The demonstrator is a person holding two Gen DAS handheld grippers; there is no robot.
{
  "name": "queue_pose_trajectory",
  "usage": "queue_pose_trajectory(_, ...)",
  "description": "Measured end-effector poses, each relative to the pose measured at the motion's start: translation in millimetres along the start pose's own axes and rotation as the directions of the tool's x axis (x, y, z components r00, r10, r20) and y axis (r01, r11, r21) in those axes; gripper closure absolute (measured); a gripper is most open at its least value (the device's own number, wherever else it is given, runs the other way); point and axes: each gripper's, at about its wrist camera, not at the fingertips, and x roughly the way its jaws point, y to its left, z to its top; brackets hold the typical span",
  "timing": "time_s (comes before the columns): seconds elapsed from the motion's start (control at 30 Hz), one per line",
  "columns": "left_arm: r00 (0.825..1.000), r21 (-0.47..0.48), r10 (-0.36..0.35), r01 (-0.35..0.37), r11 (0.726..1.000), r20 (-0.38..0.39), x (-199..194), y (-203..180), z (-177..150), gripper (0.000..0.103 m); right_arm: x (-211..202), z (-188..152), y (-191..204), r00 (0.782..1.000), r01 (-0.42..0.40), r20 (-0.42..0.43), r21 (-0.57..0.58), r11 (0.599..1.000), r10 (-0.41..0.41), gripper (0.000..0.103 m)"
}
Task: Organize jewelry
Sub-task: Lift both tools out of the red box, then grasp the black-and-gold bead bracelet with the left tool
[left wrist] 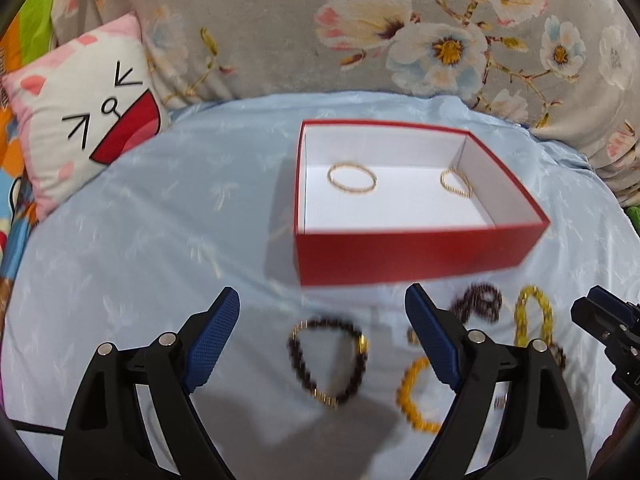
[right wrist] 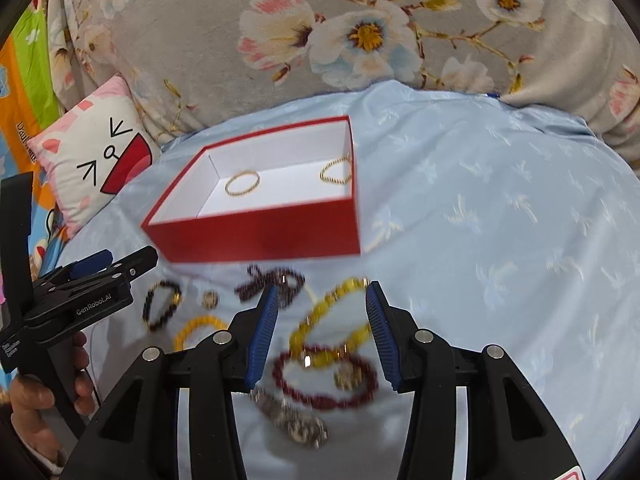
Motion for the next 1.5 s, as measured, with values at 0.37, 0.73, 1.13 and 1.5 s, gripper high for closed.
queue_pose_trajectory(0.37, 0.997, -0.025, 0.035, -0.037, 0.999, -0.075, 4.5, 8.6, -47.0, 0.021, -14.3, -47.1, -12.3, 0.999, -0.003, -0.041, 0.052, 0.999, 0.005, 0.057)
queue_pose_trajectory(0.73, 0.997, -0.031, 0.028, -0.03, 0.999, -0.077, 9.0, 9.1, -41.0, 0.021, -15.0, -56.0, -5.7, 0.999, 0.006, -0.04, 0.03, 1.0, -0.005, 0.057)
queue_pose_trajectory(1.13, 0.991, -0.079, 0.04, -0.05, 0.996, -0.125, 27.7, 32.2, -30.0, 0.038, -13.3, -55.7, -7.4, 0.999, 0.011, -0.042, 0.031, 0.999, -0.009, 0.057)
queue_pose_trajectory(1.5, 0.993, -0.025, 0.001, -0.004, 1.0, -0.117, 29.2, 17.1, -26.1, 0.095, -2.3, -48.6, -11.9, 0.998, 0.015, -0.067, 0.044, 0.999, -0.012, 0.057)
